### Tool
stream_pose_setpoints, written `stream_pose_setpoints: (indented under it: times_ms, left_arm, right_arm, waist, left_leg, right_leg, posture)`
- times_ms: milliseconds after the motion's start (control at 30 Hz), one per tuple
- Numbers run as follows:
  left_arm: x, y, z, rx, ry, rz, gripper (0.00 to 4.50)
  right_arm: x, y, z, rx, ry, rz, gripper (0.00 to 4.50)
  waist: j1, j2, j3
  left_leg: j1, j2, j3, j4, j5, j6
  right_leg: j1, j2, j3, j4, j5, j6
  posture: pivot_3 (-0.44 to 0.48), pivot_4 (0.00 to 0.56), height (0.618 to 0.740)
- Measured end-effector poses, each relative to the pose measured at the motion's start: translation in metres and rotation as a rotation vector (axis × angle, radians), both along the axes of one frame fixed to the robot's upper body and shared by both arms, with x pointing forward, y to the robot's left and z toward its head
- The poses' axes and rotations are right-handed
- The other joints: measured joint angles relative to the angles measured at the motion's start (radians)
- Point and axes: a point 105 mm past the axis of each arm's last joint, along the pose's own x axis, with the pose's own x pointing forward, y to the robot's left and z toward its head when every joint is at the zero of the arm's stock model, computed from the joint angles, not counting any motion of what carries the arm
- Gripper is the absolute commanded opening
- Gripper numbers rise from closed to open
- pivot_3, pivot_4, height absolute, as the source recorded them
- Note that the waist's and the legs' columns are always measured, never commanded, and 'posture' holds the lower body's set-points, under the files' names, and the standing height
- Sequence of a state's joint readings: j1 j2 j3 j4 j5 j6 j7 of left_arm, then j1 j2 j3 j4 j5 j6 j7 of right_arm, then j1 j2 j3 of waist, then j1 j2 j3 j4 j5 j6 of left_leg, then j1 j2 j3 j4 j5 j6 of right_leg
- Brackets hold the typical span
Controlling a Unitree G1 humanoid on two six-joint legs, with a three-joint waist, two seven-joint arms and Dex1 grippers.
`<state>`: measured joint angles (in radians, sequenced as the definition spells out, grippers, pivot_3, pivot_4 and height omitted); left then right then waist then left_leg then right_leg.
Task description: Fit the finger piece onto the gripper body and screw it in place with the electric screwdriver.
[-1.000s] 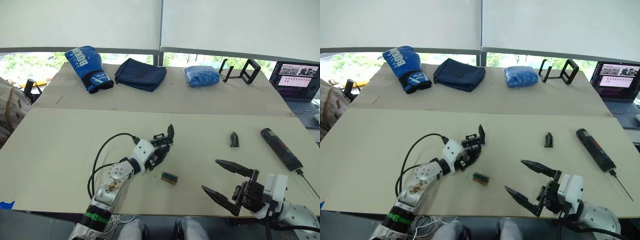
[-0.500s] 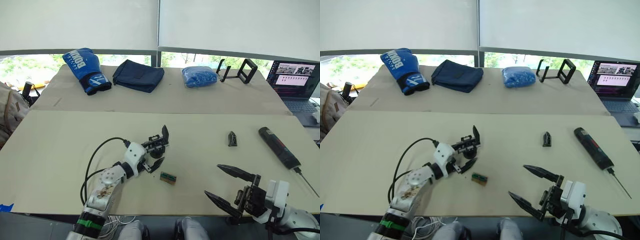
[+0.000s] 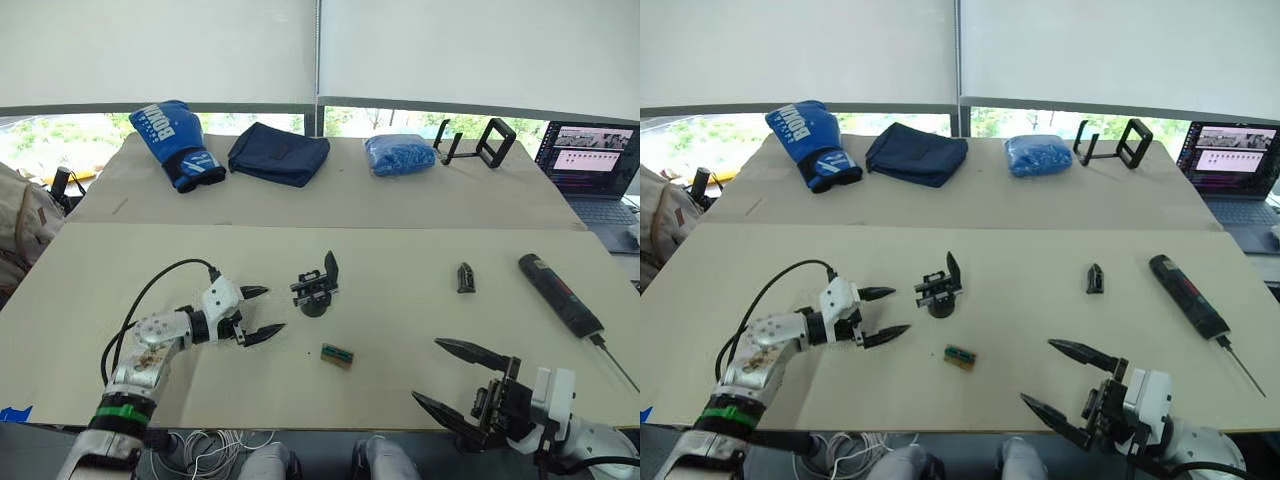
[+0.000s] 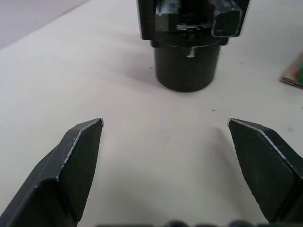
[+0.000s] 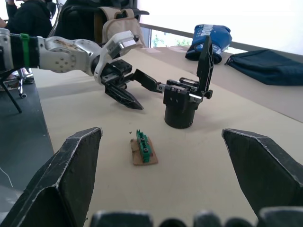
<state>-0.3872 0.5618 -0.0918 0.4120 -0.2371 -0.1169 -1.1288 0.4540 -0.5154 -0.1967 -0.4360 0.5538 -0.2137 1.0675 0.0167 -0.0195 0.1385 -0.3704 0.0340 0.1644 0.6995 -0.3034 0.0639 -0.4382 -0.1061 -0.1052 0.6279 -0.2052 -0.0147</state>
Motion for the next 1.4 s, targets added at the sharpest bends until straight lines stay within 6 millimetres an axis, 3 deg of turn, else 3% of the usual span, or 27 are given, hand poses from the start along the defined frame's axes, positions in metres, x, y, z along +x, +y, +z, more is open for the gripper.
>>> stream_pose_setpoints:
  times_ms: [167,400,700,933,1033,1133,1400]
  left_arm:
    - [0.020,-0.011,0.015,-0.015,-0.026,-0.078,4.45]
    - [0.017,-0.037,-0.005,-0.011,0.031,-0.188,4.45]
    - [0.022,-0.059,0.002,-0.085,0.039,-0.248,4.45]
    - [0.021,-0.060,0.000,-0.082,0.049,-0.259,4.45]
    - [0.022,-0.060,-0.004,-0.069,0.056,-0.238,3.61]
    - [0.023,-0.061,-0.004,-0.080,0.053,-0.230,2.30]
    - [0.007,-0.064,-0.003,-0.179,0.045,-0.176,2.28]
  right_arm:
    - [-0.002,-0.002,-0.004,-0.002,0.016,-0.009,4.50]
    - [-0.004,-0.005,-0.005,-0.005,0.017,-0.029,4.50]
    - [-0.005,-0.008,-0.003,-0.018,0.008,-0.042,4.50]
    - [-0.007,-0.006,0.003,-0.033,-0.012,-0.034,4.50]
    - [-0.005,-0.006,0.004,-0.034,-0.016,-0.036,4.50]
    - [-0.004,-0.006,0.005,-0.035,-0.019,-0.036,4.50]
    - [0.002,-0.008,0.013,0.007,-0.028,-0.043,4.50]
  waist:
    - [0.003,0.000,0.000]
    - [-0.005,-0.001,0.001]
    - [-0.002,-0.001,0.001]
    - [-0.005,-0.001,0.001]
    - [-0.004,-0.002,0.001]
    - [-0.004,-0.002,0.001]
    - [-0.005,-0.002,0.001]
  left_leg:
    - [-0.001,-0.001,0.000,0.003,-0.001,0.003]
    - [-0.002,-0.001,0.000,0.004,-0.002,0.004]
    - [-0.003,-0.001,-0.001,0.006,-0.003,0.005]
    - [-0.003,-0.001,-0.001,0.006,-0.003,0.005]
    - [-0.003,-0.001,-0.001,0.006,-0.003,0.006]
    - [-0.003,-0.001,-0.001,0.006,-0.003,0.006]
    - [-0.003,-0.001,-0.001,0.006,-0.003,0.006]
  right_leg:
    - [0.001,0.000,-0.001,0.000,0.000,0.002]
    - [0.001,0.000,0.000,0.000,0.000,0.003]
    - [0.001,0.000,0.000,0.000,0.000,0.004]
    - [0.001,0.000,0.001,0.000,0.000,0.004]
    - [0.001,0.000,0.001,0.000,0.000,0.004]
    - [0.001,0.000,0.001,0.000,0.000,0.004]
    - [0.001,-0.004,0.004,0.000,0.000,0.004]
  posture:
    - [0.000,0.150,0.740]
    - [0.000,0.150,0.740]
    - [0.000,0.150,0.740]
    - [0.000,0.150,0.740]
    - [0.000,0.150,0.740]
    - [0.000,0.150,0.740]
    - [0.000,0.150,0.740]
